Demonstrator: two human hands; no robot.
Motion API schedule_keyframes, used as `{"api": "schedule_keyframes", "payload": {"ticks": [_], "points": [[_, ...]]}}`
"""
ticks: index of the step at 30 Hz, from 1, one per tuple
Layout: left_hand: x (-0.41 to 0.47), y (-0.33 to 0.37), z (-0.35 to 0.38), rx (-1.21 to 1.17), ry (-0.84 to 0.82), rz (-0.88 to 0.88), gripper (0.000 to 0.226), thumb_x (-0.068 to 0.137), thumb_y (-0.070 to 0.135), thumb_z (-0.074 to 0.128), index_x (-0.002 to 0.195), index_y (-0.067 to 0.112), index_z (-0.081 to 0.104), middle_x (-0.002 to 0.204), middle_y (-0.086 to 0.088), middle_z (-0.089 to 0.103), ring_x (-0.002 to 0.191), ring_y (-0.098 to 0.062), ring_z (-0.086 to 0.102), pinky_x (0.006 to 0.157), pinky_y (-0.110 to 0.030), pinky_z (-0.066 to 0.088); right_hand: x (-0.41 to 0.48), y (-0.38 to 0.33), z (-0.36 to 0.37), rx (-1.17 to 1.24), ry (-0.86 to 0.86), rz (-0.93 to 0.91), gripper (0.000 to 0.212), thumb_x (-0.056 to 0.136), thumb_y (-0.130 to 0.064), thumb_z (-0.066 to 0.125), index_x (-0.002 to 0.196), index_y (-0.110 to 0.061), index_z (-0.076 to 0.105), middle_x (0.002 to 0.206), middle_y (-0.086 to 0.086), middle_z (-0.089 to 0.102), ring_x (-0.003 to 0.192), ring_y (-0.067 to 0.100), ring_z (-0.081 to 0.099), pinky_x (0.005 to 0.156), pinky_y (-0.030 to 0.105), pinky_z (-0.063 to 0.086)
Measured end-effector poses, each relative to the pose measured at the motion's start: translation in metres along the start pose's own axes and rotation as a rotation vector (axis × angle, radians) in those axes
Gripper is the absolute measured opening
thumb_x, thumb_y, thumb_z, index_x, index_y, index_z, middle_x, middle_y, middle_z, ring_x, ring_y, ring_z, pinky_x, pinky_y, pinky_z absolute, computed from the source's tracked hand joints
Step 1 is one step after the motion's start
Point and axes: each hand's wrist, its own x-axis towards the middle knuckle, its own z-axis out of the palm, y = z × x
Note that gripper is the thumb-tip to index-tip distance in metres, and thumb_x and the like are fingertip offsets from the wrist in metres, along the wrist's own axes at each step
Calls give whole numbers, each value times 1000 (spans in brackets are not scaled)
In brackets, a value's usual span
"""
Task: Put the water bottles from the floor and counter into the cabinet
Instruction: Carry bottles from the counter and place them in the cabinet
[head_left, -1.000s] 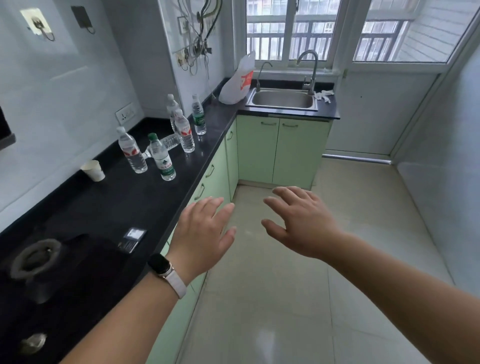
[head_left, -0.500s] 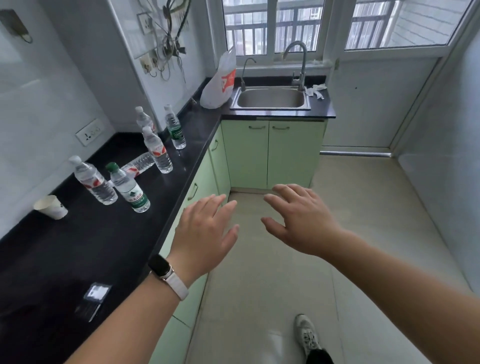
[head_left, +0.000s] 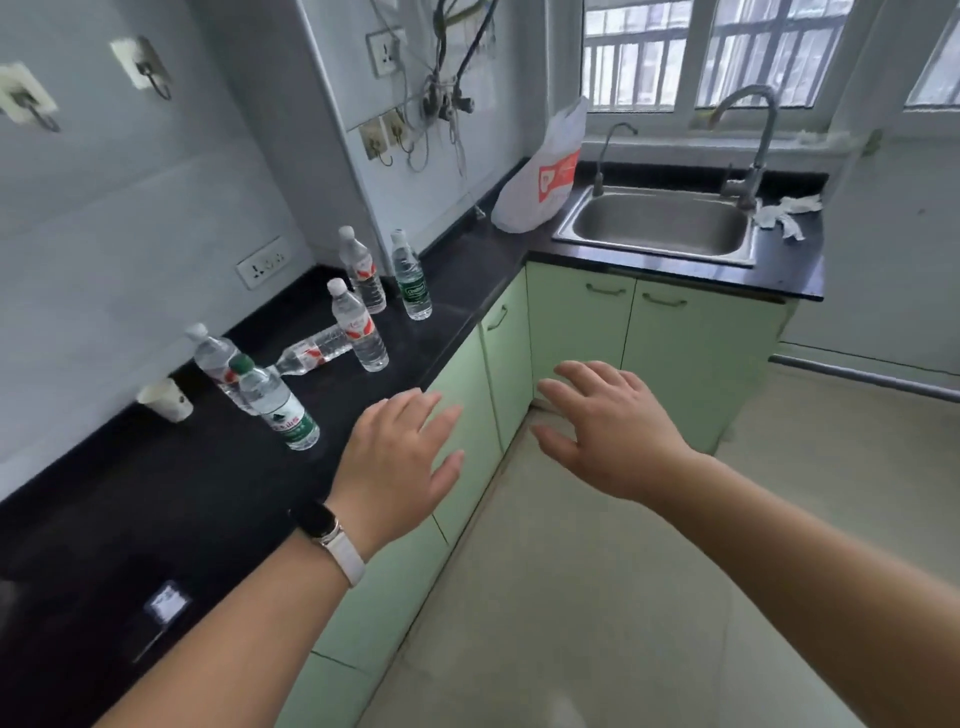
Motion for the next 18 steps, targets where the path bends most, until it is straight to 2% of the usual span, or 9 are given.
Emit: {"api": "schedule_keyframes", "payload": {"ticks": [6, 11, 18], "points": [[1, -34, -2, 90, -4, -168, 46, 90, 40, 57, 125, 13, 67, 126, -14, 66, 120, -36, 59, 98, -53, 50, 67, -3, 3, 36, -6, -152, 56, 97, -58, 38, 143, -27, 45, 149, 1, 42, 138, 25, 33, 112, 39, 23], [4, -71, 12, 105, -28, -288, 49, 91, 43, 48, 125, 13, 69, 127, -13, 66, 121, -36, 60, 98, -50, 48, 119, -25, 15, 30, -48, -256, 58, 98, -59, 34, 146, -28, 40, 153, -1, 37, 141, 23, 30, 114, 39, 21], [21, -153, 42, 99, -65, -385, 52, 91, 45, 45, 127, 15, 68, 129, -12, 66, 123, -33, 59, 100, -49, 48, 208, -61, 35, -9, -40, -315, 57, 96, -59, 37, 142, -27, 47, 146, -2, 45, 137, 23, 38, 111, 41, 29]]}}
